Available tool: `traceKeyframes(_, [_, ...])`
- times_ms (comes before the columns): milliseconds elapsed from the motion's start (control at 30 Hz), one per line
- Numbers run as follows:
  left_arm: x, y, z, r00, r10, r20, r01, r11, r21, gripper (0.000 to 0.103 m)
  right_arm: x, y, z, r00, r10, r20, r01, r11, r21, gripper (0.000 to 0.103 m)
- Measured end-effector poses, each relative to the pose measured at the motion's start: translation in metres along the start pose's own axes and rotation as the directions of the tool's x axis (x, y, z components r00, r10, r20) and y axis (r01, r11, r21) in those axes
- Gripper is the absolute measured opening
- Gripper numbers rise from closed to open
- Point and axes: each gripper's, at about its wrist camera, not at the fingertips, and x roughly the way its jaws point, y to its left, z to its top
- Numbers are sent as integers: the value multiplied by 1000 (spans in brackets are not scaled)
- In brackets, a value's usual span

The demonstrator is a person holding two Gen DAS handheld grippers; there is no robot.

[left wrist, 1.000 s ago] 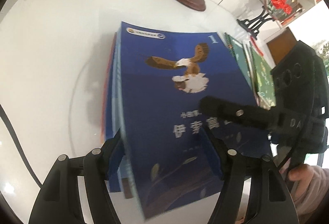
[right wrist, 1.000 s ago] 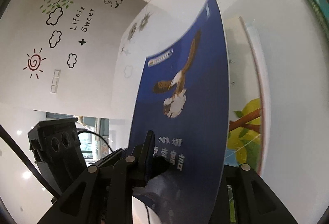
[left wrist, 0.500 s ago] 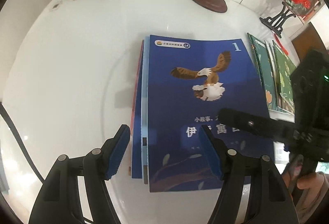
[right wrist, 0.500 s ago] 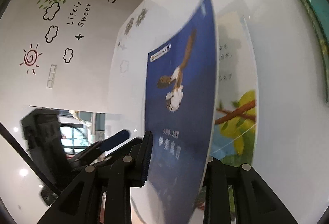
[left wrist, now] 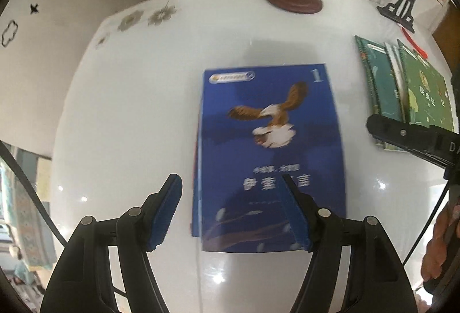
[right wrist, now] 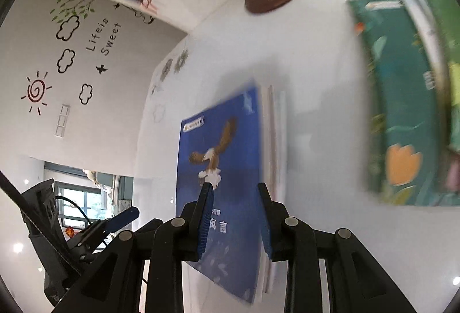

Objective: Organize books

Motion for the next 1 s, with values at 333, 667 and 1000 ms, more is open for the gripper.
traceKeyframes(333, [-48, -71, 31, 996, 3, 93, -4, 1000, 9, 68, -76, -54, 8, 998, 25, 62, -27, 999, 45, 30])
traceKeyframes(667, [-39, -153, 54, 991, -112, 72, 109, 993, 39, 68, -160, -130, 17, 989, -26, 145, 8, 992, 123, 32])
traceKeyframes(1000, [7, -233, 89, 911, -413, 12, 412, 909, 62, 68, -218, -212, 38, 982, -62, 181, 27, 982, 187, 33])
